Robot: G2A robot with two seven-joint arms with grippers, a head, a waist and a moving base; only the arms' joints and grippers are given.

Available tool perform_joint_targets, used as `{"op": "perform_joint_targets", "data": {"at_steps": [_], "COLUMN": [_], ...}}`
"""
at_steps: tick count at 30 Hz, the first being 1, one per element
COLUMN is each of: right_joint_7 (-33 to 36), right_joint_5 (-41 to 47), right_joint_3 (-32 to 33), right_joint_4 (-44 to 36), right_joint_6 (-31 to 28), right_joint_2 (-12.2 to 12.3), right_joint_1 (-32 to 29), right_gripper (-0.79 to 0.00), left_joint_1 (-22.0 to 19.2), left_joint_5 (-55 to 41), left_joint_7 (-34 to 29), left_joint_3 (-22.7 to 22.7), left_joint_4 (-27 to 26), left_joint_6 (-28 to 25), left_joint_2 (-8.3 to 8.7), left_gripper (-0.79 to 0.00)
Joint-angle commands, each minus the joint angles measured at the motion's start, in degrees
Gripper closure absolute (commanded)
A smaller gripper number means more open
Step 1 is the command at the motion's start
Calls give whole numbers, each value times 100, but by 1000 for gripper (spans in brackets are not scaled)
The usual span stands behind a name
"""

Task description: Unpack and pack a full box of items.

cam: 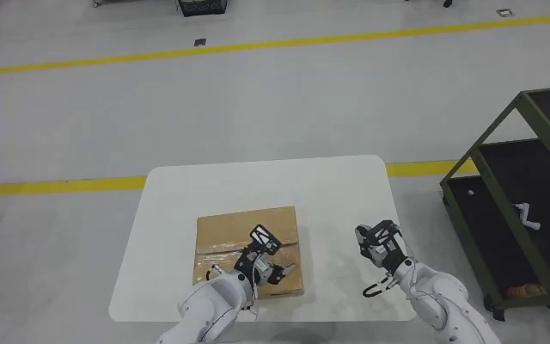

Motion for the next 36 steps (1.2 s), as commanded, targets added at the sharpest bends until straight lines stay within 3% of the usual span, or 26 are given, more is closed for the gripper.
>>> {"op": "perform_joint_targets", "data": {"at_steps": [1,8,15,17,25,27,32,36], "right_joint_7": [-8,7,12,5,30,30,39,34], "right_joint_5": [7,28,44,39,49,48,45,53], "right_joint_3": [13,27,30,29,8,6,3,4], "right_joint_4": [20,65,83,83,91,91,89,84], "right_joint_6": [-2,-7,10,14,55,59,80,79], "right_joint_2": [1,2,0,0,-6,-7,-9,-10], "right_joint_1": [3,13,28,32,45,45,43,38], "right_gripper": [0,0,0,0,0,0,0,0], "left_joint_1": [-68,-108,-181,-185,-192,-204,-235,-319], "left_joint_5": [497,1612,2186,2274,2429,2434,2306,2235], "left_joint_7": [74,438,541,575,604,587,518,480], "left_joint_3": [112,313,418,446,531,538,518,496], "left_joint_4": [19,197,318,336,373,382,480,617], "left_joint_6": [48,67,26,25,-82,-108,-95,6], "left_joint_2": [3,31,38,36,25,20,0,-25], "left_gripper": [-785,-677,-406,-419,-650,-674,-680,-606]}}
